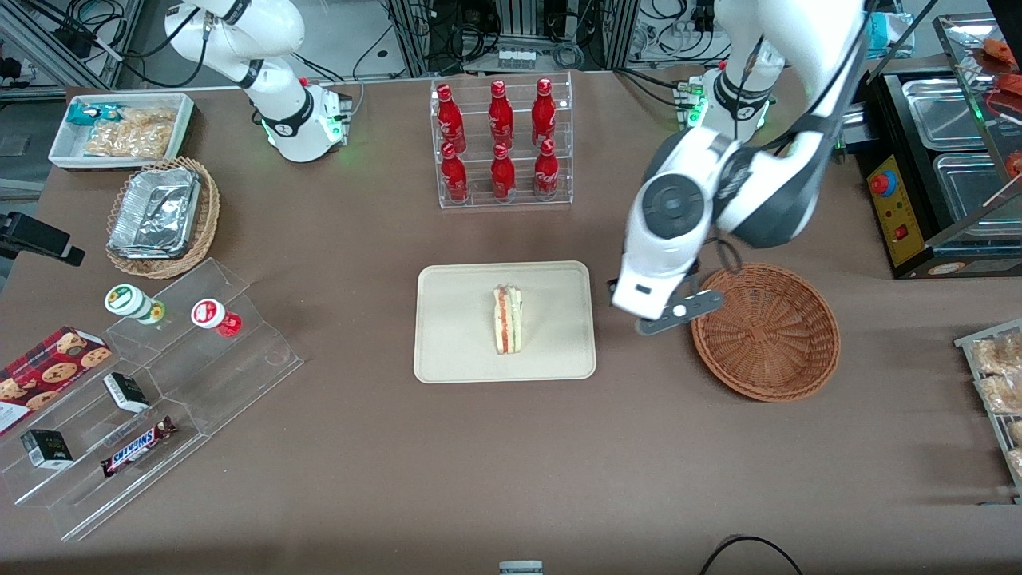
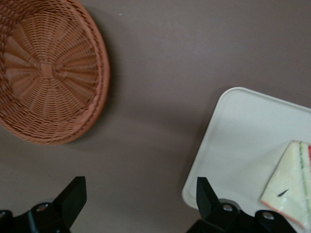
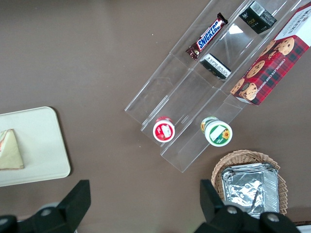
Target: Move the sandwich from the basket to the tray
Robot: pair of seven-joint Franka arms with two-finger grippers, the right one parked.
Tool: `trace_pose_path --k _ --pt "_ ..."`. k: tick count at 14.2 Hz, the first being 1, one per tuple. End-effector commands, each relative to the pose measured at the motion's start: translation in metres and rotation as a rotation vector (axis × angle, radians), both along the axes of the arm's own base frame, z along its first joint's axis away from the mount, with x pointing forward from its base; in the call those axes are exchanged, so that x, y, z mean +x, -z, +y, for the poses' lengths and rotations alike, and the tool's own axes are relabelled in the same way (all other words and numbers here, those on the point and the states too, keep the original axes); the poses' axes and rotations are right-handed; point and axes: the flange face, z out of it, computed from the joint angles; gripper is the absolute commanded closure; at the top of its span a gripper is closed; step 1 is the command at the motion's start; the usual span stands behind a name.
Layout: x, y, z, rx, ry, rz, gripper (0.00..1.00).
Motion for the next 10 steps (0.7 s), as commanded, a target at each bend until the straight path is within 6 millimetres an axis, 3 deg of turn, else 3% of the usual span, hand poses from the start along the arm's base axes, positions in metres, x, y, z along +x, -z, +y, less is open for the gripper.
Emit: trace_pose_path --k 1,4,10 --pt "-0.023 -0.026 0.051 -0.031 0.038 0.045 0.00" --pt "-0.026 -0.058 0.109 -0.069 0.093 0.121 0.00" --pt "-0.033 -0.111 0.196 -0.126 0.262 0.158 0.00"
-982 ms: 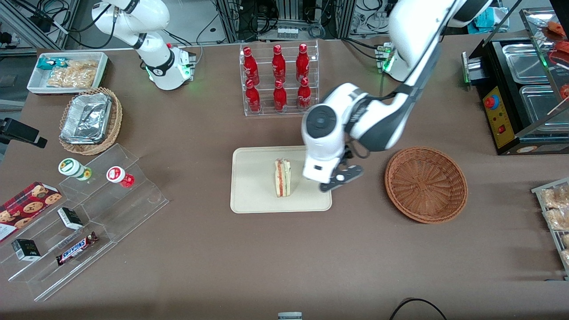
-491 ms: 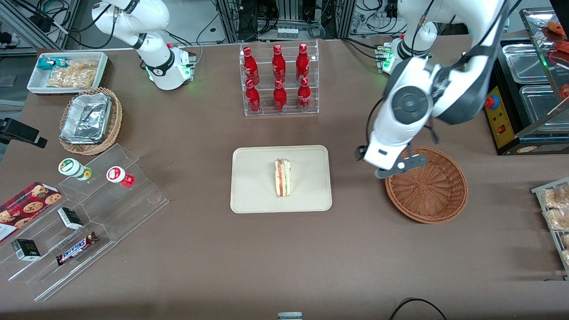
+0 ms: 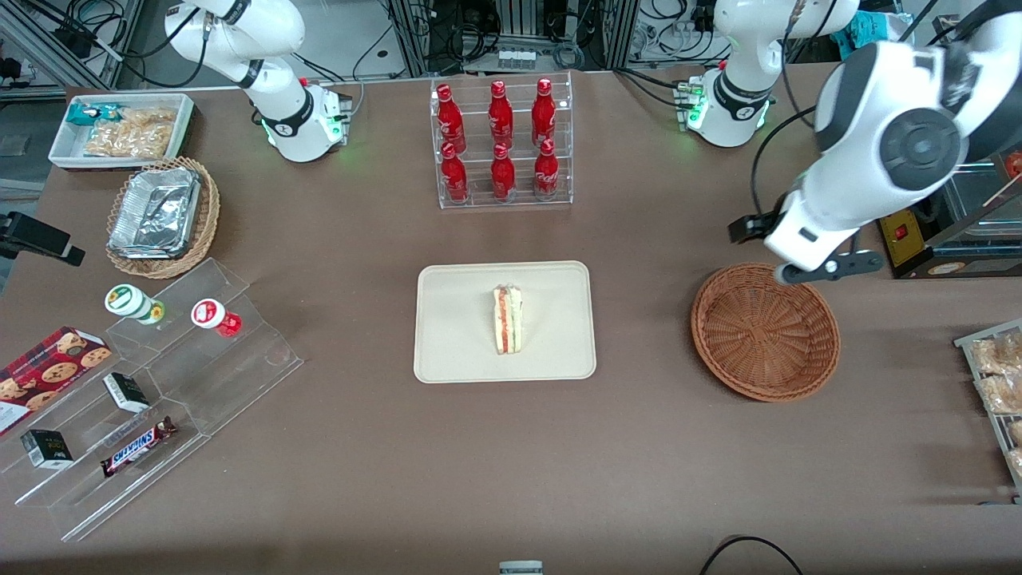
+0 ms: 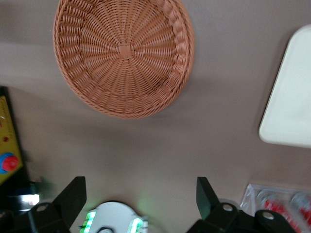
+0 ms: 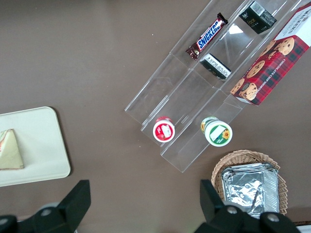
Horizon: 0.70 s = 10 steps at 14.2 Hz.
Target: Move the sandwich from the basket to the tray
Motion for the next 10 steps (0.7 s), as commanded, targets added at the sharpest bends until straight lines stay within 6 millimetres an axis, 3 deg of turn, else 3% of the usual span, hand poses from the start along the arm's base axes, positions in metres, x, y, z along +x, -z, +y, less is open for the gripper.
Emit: trace_pose_path --k 1,6,10 --pt "-0.006 -0.026 0.030 -0.045 0.043 -0.026 0.00" --pt "0.012 -0.082 0.070 -0.076 0.055 -0.154 0.00" --pt "0.028 -0.090 0.081 -0.075 0.040 -0.181 0.00"
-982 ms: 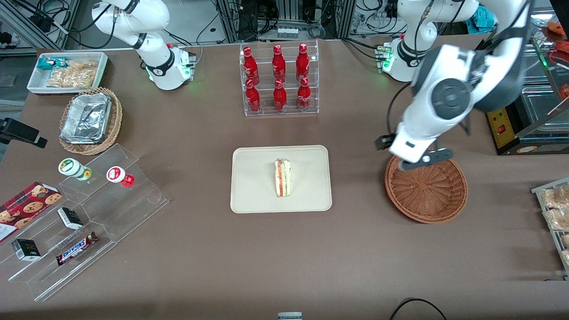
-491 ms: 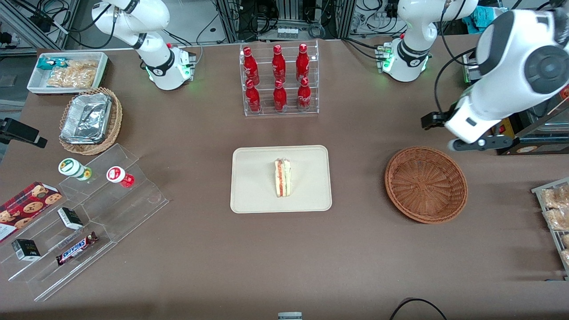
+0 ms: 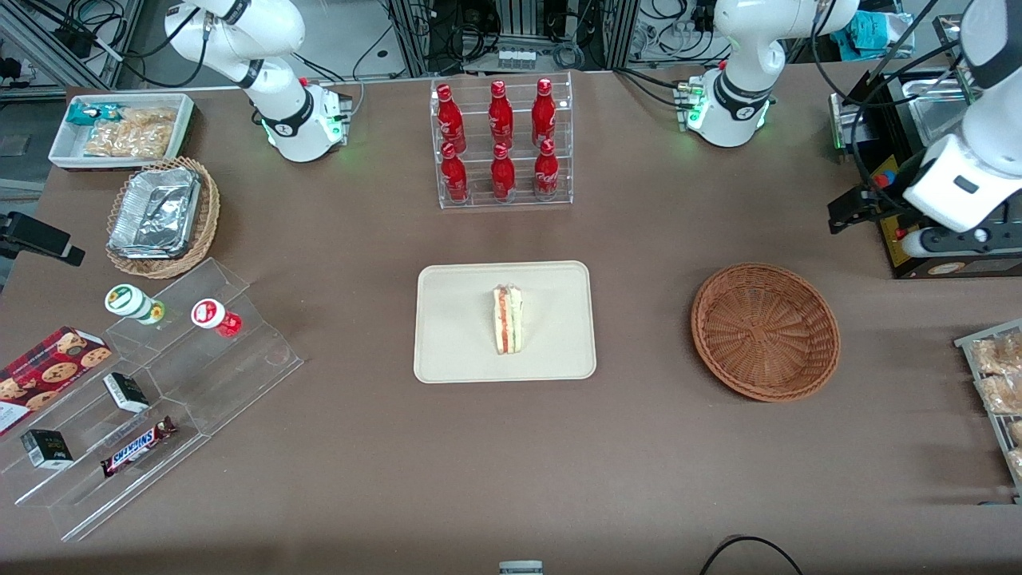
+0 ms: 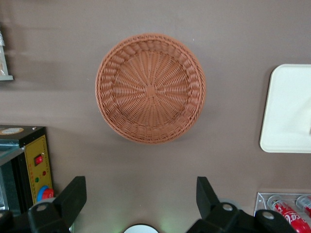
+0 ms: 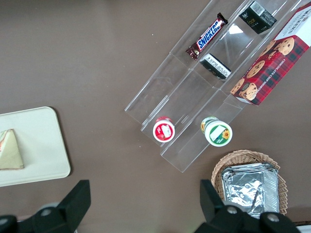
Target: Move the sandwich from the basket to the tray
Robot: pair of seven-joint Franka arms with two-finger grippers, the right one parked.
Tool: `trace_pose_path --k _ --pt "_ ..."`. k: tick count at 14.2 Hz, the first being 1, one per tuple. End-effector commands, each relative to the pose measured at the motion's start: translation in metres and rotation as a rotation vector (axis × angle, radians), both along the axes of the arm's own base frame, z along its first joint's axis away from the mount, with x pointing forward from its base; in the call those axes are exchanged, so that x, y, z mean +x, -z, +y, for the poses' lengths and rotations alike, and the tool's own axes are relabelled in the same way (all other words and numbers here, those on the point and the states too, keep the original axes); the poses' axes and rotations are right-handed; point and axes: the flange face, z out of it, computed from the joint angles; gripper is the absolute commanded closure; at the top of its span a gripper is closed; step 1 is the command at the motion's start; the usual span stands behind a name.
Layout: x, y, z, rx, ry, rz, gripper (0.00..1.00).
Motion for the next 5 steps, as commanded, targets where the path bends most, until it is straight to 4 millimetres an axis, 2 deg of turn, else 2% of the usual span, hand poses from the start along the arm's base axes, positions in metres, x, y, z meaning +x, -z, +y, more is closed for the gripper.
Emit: trace_pose_path --k 1,5 --pt "0.0126 -0.0036 -0.0035 -0.012 0.011 -0.013 0.00" --pt "0.0167 -0.0055 0.0040 -0.019 -0.012 -0.044 0.00"
